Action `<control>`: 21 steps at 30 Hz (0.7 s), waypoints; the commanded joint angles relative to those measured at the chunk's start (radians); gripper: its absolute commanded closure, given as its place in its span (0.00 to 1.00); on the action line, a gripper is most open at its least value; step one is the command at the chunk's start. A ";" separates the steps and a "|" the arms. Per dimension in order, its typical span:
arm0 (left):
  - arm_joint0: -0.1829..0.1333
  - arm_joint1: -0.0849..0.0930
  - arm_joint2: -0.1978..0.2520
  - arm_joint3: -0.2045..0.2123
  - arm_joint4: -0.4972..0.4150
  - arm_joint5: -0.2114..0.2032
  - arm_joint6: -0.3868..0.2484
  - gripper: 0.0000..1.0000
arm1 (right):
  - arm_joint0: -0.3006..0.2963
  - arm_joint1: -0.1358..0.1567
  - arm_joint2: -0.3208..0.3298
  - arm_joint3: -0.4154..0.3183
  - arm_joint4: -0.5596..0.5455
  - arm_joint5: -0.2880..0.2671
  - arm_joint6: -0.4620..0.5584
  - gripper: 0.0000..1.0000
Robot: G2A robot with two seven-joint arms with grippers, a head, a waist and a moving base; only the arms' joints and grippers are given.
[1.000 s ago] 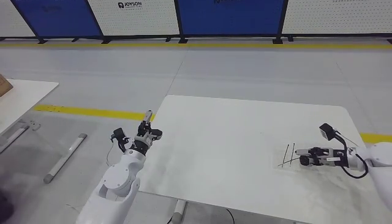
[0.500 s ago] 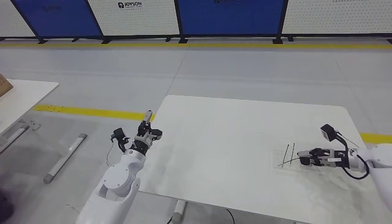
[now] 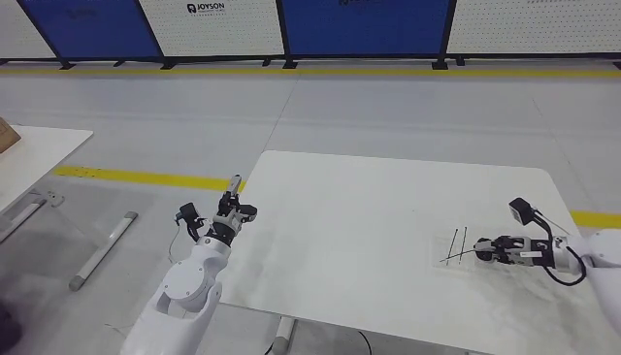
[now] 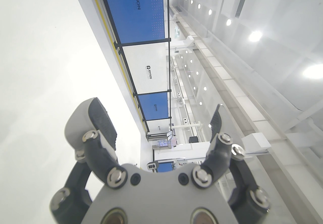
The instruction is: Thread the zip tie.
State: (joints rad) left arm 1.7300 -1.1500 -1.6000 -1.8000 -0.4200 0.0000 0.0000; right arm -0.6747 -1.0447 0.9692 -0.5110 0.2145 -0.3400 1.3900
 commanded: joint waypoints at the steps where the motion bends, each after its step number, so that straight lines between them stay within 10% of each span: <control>1: 0.000 0.000 0.000 0.000 0.000 0.000 0.000 0.00 | 0.000 0.000 0.000 0.000 -0.001 0.000 0.000 1.00; 14: 0.000 0.000 0.000 0.000 0.000 0.000 0.000 0.00 | -0.043 0.045 0.036 -0.098 0.158 0.000 0.000 1.00; 21: 0.000 0.000 0.000 0.000 0.000 0.000 0.000 0.00 | -0.173 0.134 0.161 -0.340 0.349 0.000 0.000 1.00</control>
State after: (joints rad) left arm 1.7300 -1.1500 -1.6000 -1.8000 -0.4200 0.0000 0.0000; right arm -0.8185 -0.9270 1.1067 -0.7985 0.5382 -0.3400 1.3900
